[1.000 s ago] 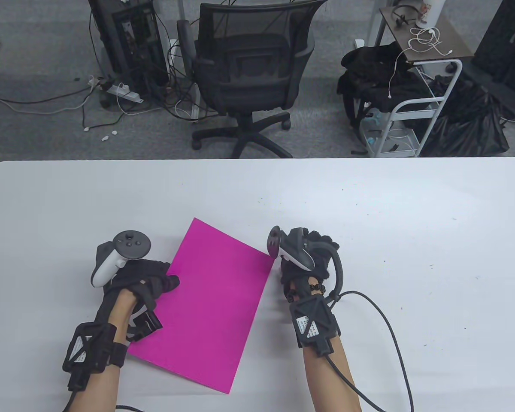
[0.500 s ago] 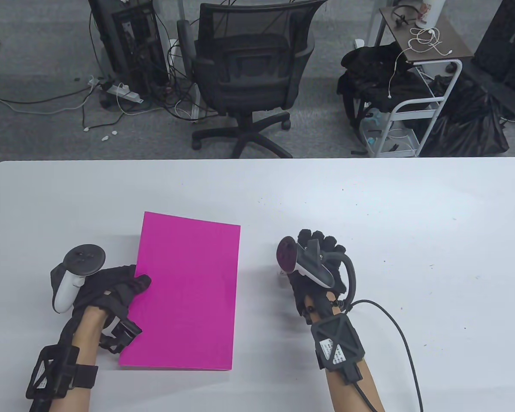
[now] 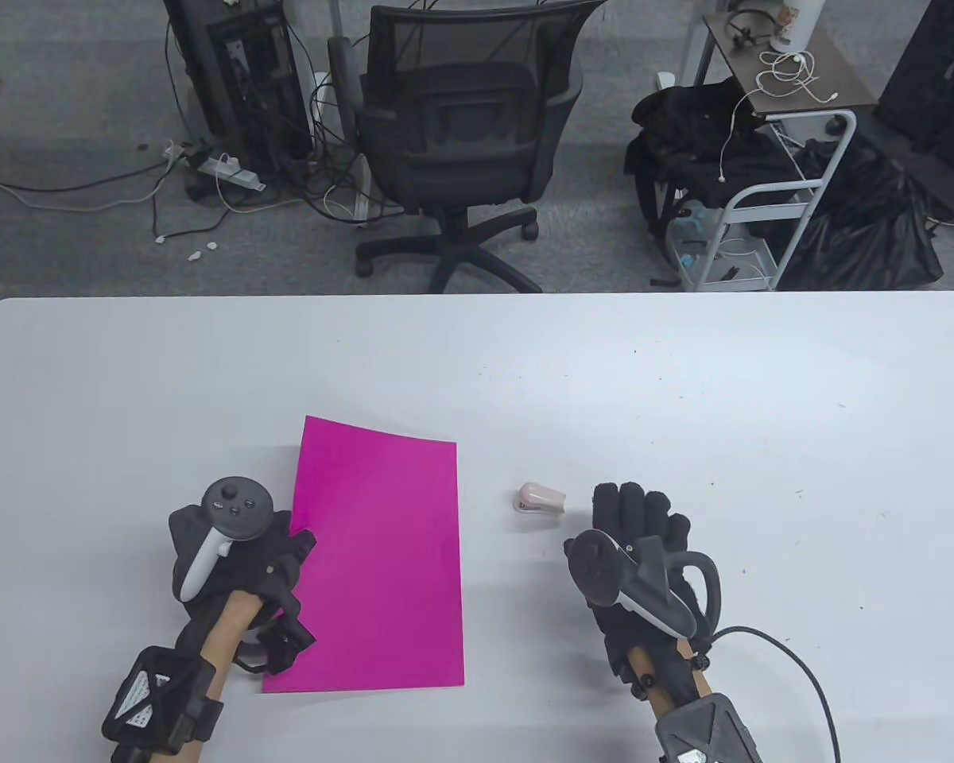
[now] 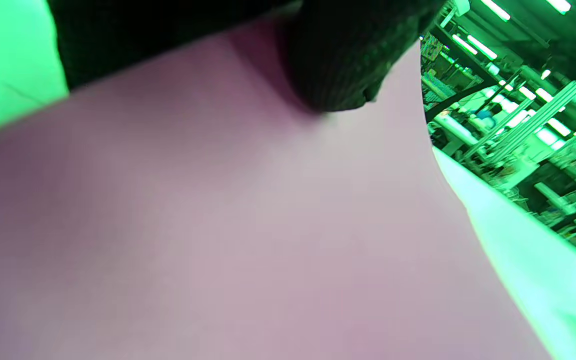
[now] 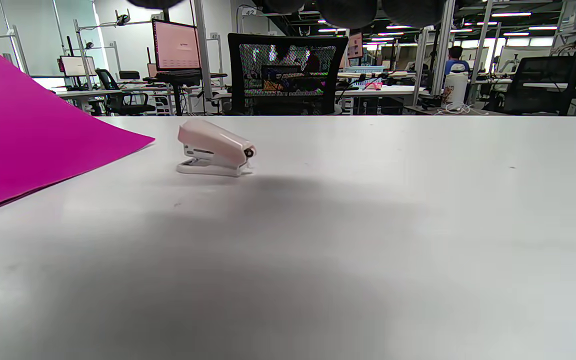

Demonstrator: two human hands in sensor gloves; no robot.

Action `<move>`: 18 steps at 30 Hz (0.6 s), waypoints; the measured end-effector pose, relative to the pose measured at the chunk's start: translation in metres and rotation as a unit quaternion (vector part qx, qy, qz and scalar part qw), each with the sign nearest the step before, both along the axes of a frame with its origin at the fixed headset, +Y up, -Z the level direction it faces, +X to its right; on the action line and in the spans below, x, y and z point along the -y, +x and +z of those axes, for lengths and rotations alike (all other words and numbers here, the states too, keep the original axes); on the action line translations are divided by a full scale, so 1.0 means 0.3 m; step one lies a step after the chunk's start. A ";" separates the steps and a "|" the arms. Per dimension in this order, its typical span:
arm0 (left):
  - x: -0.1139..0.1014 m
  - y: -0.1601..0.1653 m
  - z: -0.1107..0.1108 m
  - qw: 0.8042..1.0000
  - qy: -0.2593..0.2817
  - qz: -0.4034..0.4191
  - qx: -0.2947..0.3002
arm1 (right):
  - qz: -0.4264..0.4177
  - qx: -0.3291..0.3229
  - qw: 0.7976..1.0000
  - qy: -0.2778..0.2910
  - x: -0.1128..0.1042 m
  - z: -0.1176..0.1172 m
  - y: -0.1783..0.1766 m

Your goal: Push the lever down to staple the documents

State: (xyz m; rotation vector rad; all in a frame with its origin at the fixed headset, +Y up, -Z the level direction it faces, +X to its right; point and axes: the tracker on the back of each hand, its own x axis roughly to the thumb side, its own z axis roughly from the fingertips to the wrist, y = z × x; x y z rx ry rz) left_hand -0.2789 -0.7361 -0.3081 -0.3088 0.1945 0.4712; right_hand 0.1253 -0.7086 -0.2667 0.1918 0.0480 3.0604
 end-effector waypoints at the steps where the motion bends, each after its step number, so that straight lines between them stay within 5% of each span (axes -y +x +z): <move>1: 0.002 0.011 0.002 1.000 0.004 -0.016 -0.005 | -0.006 0.000 1.000 -0.003 0.004 0.001 0.003; 9: 0.021 0.059 0.002 0.992 -0.012 -0.116 -0.054 | -0.018 -0.001 1.000 -0.019 0.024 -0.004 0.019; 18: 0.052 0.071 -0.004 0.983 -0.021 -0.177 -0.046 | -0.025 -0.004 0.999 -0.028 0.029 0.003 0.016</move>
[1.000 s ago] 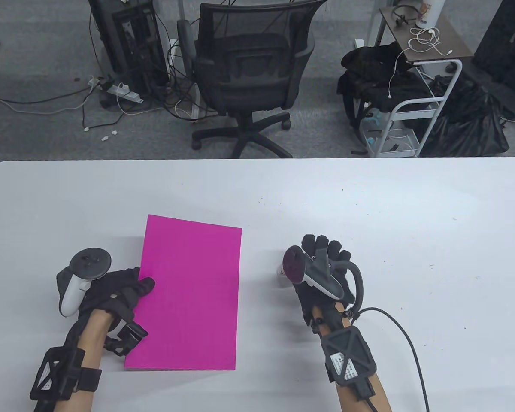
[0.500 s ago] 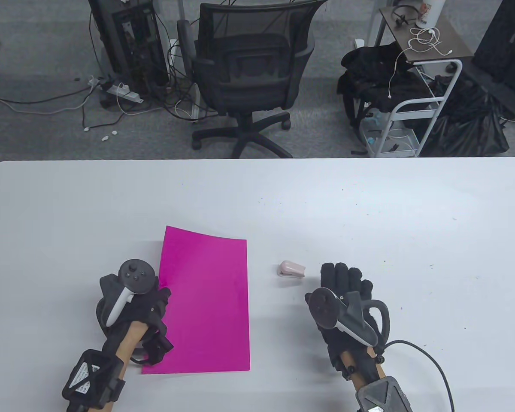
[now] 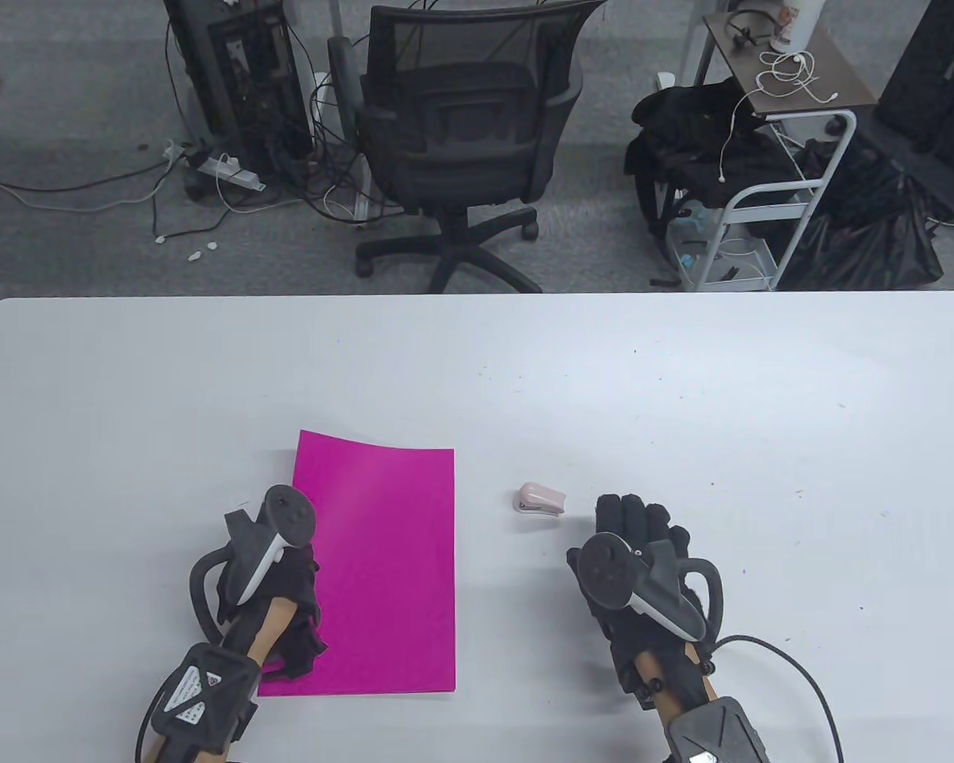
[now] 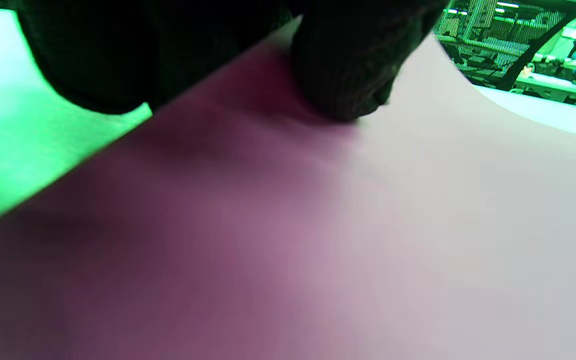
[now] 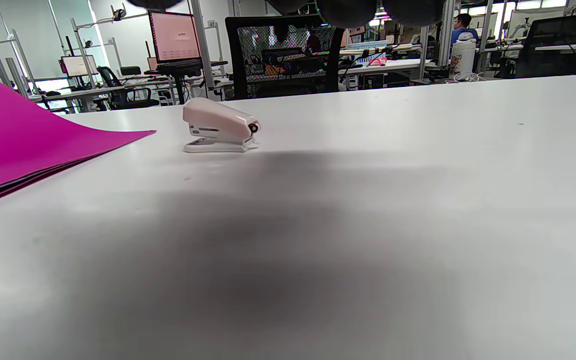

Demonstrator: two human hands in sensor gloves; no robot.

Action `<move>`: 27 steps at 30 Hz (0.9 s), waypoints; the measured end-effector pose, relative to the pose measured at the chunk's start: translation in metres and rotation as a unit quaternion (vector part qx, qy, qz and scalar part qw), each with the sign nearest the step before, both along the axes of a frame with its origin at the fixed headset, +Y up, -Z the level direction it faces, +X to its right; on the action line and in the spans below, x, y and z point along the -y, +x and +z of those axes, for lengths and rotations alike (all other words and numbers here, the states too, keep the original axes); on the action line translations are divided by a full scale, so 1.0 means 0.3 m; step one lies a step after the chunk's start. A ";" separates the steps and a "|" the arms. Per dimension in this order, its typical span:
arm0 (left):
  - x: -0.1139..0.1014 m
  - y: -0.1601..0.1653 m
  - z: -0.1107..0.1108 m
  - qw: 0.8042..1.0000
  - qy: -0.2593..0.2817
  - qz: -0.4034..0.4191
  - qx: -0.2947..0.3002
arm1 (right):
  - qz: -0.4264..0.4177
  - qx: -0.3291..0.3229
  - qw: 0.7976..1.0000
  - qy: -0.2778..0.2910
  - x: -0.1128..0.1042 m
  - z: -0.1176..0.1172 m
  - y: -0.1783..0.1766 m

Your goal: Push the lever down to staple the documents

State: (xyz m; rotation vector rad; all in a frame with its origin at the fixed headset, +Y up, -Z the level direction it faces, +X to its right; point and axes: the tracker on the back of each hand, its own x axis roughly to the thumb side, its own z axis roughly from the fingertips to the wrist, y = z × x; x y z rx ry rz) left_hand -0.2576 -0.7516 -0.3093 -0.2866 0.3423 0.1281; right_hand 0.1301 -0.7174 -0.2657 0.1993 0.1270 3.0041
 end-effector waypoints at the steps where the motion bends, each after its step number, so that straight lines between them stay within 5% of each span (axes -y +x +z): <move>1: 0.003 0.003 0.001 1.000 0.003 -0.010 0.001 | 0.001 -0.001 1.000 -0.001 0.000 0.001 -0.001; 19: 0.023 0.055 0.005 0.986 -0.034 -0.159 0.035 | 0.010 -0.001 1.000 -0.007 0.008 0.010 -0.008; 27: 0.016 0.047 0.010 0.987 -0.051 -0.150 0.031 | 0.014 -0.002 1.000 -0.004 0.009 0.010 -0.013</move>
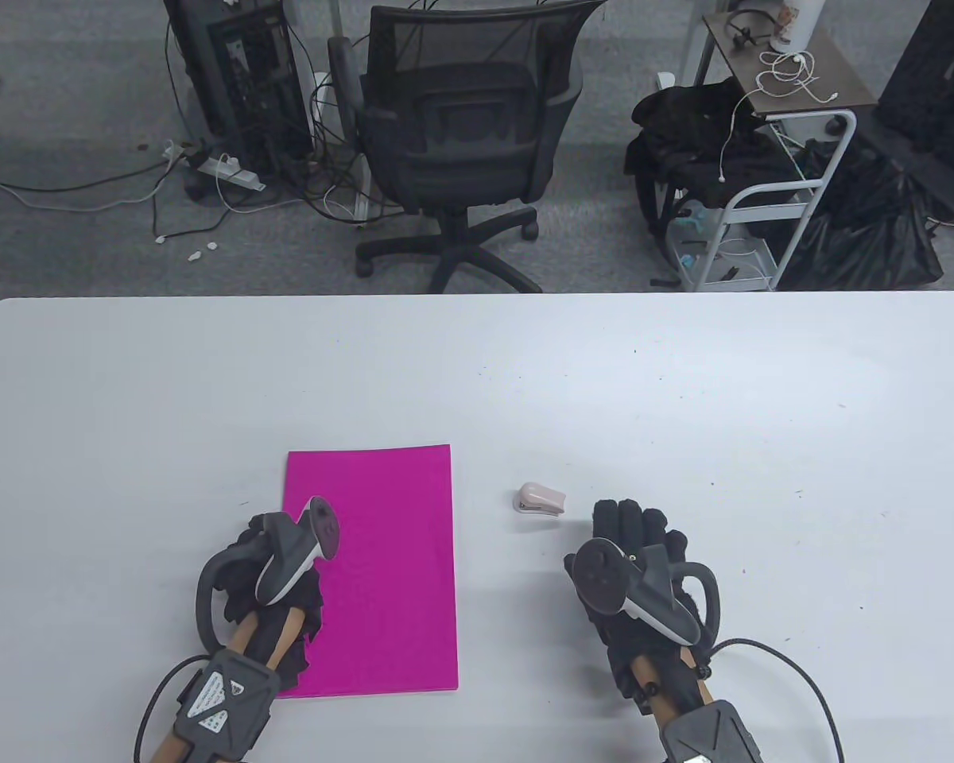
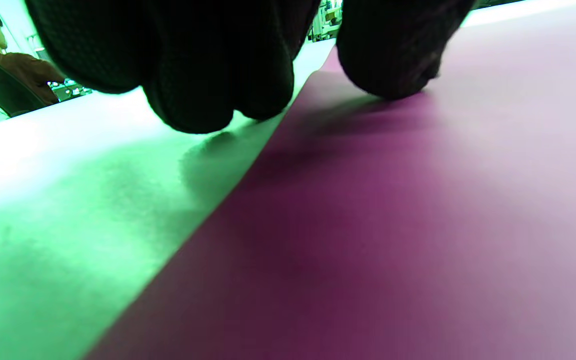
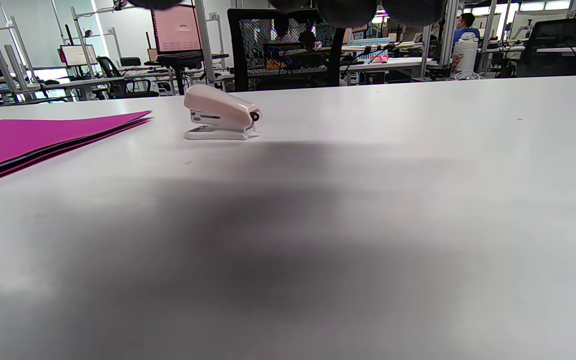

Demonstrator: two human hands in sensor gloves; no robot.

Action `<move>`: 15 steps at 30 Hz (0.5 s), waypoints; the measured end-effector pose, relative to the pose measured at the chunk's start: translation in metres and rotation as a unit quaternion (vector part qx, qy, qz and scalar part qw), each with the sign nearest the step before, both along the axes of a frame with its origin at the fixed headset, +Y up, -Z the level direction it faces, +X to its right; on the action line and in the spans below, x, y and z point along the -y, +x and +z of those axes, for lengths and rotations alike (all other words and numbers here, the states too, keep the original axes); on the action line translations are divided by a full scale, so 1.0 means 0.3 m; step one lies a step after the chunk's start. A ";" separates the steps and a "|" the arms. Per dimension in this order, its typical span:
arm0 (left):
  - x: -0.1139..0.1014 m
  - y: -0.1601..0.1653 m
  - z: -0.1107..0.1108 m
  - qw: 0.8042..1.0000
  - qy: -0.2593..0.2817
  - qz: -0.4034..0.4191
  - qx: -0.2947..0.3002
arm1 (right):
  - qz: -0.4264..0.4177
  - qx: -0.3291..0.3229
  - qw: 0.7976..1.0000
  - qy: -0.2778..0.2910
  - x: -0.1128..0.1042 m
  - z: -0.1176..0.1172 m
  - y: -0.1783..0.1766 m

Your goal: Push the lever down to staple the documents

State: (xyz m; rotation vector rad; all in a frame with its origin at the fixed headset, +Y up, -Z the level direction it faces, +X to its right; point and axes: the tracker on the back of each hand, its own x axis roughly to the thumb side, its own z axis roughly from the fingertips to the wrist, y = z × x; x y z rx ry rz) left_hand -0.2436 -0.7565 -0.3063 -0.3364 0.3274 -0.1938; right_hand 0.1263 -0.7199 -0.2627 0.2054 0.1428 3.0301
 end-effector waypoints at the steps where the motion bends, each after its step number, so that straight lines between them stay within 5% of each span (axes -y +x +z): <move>1: -0.003 -0.004 0.000 1.000 -0.002 -0.001 0.002 | 0.000 0.000 1.000 0.000 -0.001 0.000 0.000; 6: -0.084 -0.039 0.027 0.999 0.029 0.032 0.018 | -0.002 -0.003 1.000 0.006 -0.008 0.005 -0.001; 15: -0.220 -0.097 0.163 0.961 0.160 0.120 0.193 | 0.010 -0.027 0.999 0.013 -0.008 0.012 -0.011</move>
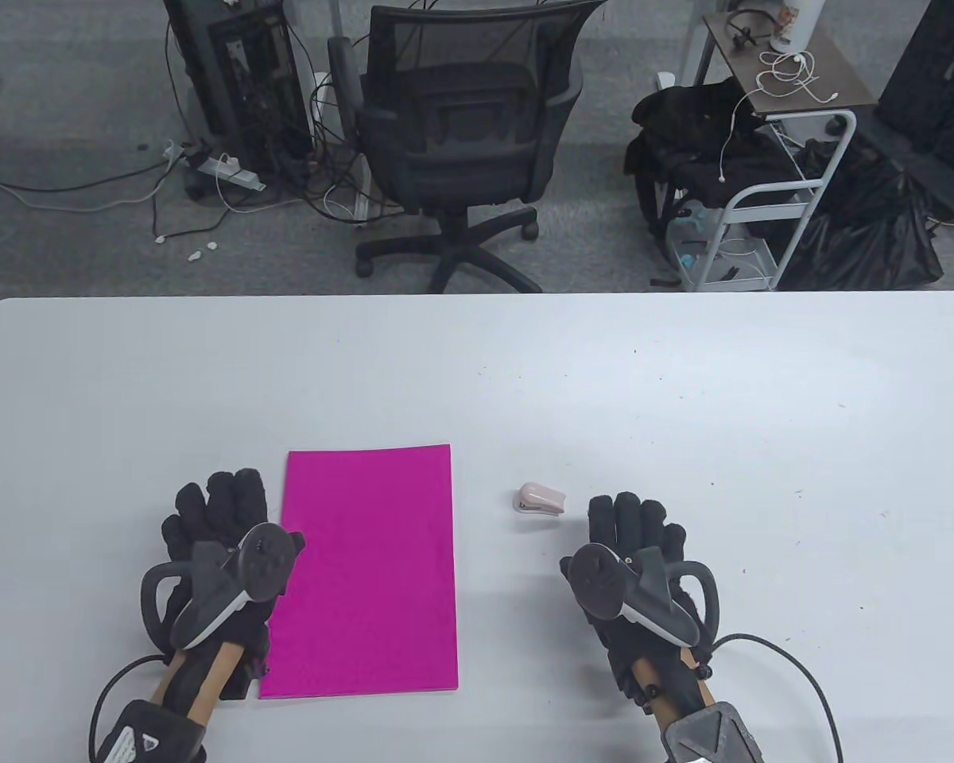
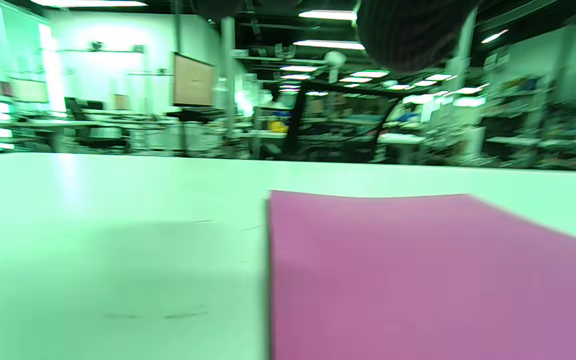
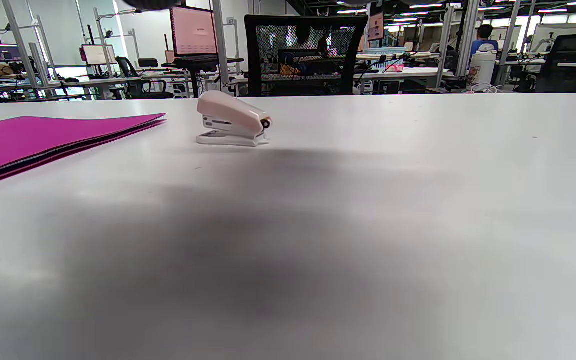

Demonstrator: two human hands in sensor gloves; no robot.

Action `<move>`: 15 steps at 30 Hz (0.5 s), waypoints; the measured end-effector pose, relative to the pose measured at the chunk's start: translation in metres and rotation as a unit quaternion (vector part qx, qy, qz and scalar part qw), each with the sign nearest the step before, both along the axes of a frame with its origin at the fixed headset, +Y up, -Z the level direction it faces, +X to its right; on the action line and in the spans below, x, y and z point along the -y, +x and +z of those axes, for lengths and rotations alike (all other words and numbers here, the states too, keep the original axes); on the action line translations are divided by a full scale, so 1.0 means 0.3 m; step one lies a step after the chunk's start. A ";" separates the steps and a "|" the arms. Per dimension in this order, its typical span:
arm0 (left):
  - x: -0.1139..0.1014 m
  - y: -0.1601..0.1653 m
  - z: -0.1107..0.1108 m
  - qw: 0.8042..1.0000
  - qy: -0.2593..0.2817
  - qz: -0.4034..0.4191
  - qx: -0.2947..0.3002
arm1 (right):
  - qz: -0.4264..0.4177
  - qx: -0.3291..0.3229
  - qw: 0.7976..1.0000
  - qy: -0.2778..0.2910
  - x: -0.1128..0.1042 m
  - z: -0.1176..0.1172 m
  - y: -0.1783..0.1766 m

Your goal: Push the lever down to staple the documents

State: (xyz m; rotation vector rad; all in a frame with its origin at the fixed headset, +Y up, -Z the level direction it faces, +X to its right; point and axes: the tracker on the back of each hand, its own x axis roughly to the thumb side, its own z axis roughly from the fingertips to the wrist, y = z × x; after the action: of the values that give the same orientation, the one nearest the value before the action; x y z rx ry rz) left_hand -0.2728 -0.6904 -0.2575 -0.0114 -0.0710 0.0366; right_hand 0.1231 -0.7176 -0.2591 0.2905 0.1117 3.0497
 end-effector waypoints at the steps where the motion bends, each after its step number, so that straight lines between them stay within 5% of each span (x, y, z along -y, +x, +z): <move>1: 0.001 -0.004 0.013 1.000 0.003 0.007 0.020 | -0.001 -0.004 1.000 0.001 0.000 0.001 0.001; 15: 0.077 0.015 0.012 0.996 -0.047 -0.018 0.068 | -0.020 -0.012 0.999 0.025 0.002 0.005 0.016</move>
State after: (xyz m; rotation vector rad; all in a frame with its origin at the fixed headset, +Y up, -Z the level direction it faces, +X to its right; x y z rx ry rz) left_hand -0.2682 -0.7134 -0.2540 -0.1095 -0.2048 0.0023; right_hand 0.1279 -0.7181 -0.2576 0.3273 0.0309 3.0126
